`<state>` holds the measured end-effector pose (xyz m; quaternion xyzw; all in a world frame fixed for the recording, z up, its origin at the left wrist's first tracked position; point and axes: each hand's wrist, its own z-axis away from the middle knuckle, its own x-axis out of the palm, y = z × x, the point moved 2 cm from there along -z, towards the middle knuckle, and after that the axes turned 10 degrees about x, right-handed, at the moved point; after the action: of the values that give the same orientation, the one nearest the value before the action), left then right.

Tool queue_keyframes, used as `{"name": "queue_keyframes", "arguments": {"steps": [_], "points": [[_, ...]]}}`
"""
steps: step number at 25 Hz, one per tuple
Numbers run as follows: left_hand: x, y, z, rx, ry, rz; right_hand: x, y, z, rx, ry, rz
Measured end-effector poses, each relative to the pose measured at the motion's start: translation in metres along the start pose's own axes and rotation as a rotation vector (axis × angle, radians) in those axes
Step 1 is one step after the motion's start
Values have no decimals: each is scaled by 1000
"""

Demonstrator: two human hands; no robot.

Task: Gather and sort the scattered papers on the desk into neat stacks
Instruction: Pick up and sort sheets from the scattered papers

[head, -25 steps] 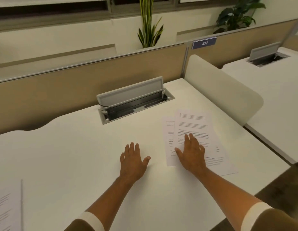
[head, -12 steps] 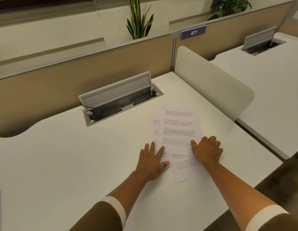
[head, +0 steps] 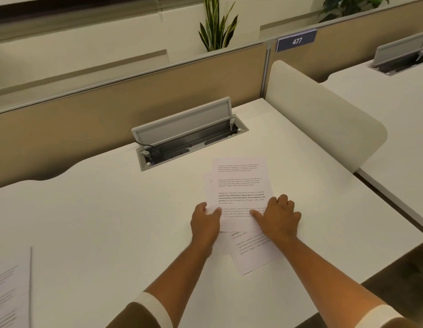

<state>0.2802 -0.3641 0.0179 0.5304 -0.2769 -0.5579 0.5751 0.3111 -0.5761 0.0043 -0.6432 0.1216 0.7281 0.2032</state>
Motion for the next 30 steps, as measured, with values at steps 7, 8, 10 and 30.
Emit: {"name": "queue_keyframes", "arguments": {"steps": [7,8,10,30], "points": [[7,8,-17,-206,72,31,0,-4,5,-92,-2,33],[10,10,-17,-204,83,-29,1,-4,7,-105,6,39],[16,18,-17,-205,112,-144,2,-6,11,-126,22,54],[-28,46,-24,69,-45,-100,-6,-11,-7,55,-205,-428]]}}
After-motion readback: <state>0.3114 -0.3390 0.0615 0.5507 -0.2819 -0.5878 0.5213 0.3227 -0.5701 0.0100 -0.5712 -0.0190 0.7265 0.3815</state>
